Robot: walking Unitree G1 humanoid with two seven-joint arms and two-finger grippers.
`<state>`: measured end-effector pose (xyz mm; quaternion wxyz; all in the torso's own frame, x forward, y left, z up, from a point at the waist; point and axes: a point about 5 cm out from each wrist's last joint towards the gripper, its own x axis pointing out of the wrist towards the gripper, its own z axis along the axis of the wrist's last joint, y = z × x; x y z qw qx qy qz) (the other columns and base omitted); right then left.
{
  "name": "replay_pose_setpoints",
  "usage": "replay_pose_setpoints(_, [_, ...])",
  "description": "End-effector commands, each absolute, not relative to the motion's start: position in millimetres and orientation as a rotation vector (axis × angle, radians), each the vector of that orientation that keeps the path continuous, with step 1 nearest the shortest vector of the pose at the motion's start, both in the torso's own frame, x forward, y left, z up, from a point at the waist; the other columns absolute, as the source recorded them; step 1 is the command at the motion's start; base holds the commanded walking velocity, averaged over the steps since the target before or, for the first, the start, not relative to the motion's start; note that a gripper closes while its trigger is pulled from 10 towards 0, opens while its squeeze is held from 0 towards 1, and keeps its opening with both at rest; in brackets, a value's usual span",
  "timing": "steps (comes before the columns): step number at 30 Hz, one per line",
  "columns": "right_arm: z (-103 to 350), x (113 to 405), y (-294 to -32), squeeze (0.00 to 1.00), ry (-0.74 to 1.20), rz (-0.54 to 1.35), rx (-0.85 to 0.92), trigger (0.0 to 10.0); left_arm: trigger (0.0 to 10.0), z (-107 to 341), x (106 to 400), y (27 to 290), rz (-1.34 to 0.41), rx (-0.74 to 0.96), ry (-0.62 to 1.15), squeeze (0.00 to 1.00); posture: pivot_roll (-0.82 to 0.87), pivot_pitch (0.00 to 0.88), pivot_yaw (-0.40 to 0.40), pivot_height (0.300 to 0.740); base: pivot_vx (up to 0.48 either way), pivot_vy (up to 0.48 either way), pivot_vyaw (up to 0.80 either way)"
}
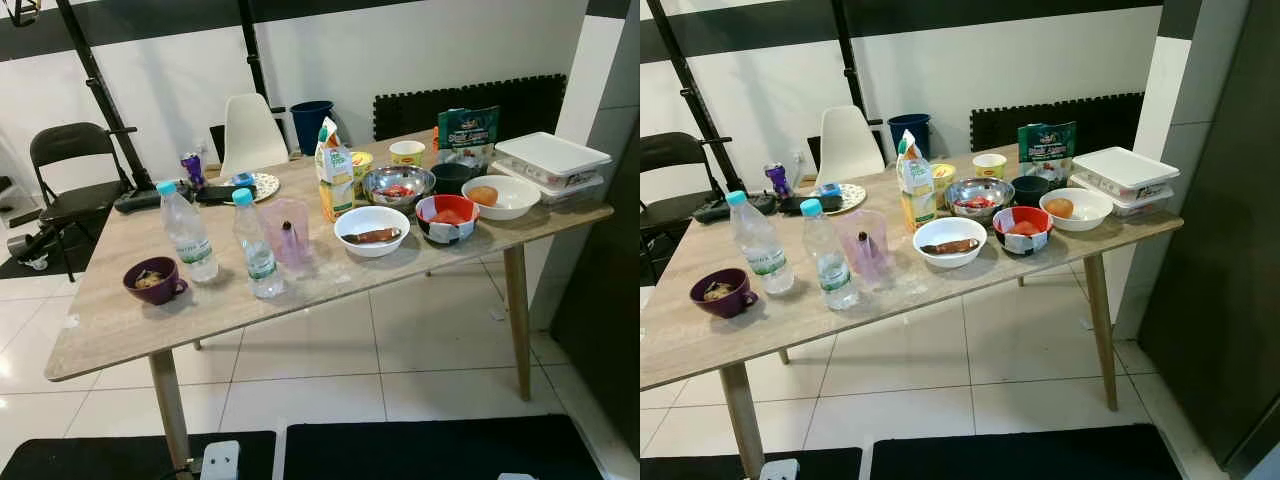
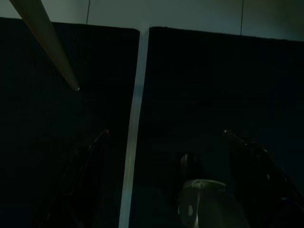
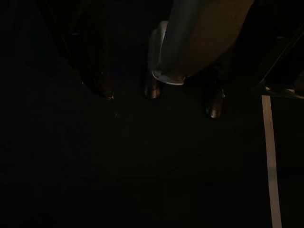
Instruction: Restocking fridge
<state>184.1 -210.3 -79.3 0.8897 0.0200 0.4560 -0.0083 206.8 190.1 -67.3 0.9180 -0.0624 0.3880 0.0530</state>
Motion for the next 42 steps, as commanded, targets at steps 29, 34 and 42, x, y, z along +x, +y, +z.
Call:
replay_pose_setpoints(29, [-75.9,192.0,-206.9,0.0,0.922,-0.007,0.053,10.0,10.0,-64.7,209.3,187.4,0.104,-0.128,0.766,0.0,0.05,0.074,0.077,0.74,0.274,0.0,0.0])
replay_pose_setpoints(34, [-74.7,193.2,-209.5,0.0,0.921,0.0,0.036,10.0,10.0,-64.5,209.9,183.9,0.096,-0.127,0.767,0.0,0.05,0.081,0.066,0.74,0.0,0.0,0.0])
replay_pose_setpoints(42, [-73.8,194.4,-209.4,0.0,0.913,0.011,0.052,10.0,10.0,-65.8,206.9,179.2,0.109,-0.149,0.762,0.0,0.06,0.083,0.054,0.74,0.0,0.0,0.0])
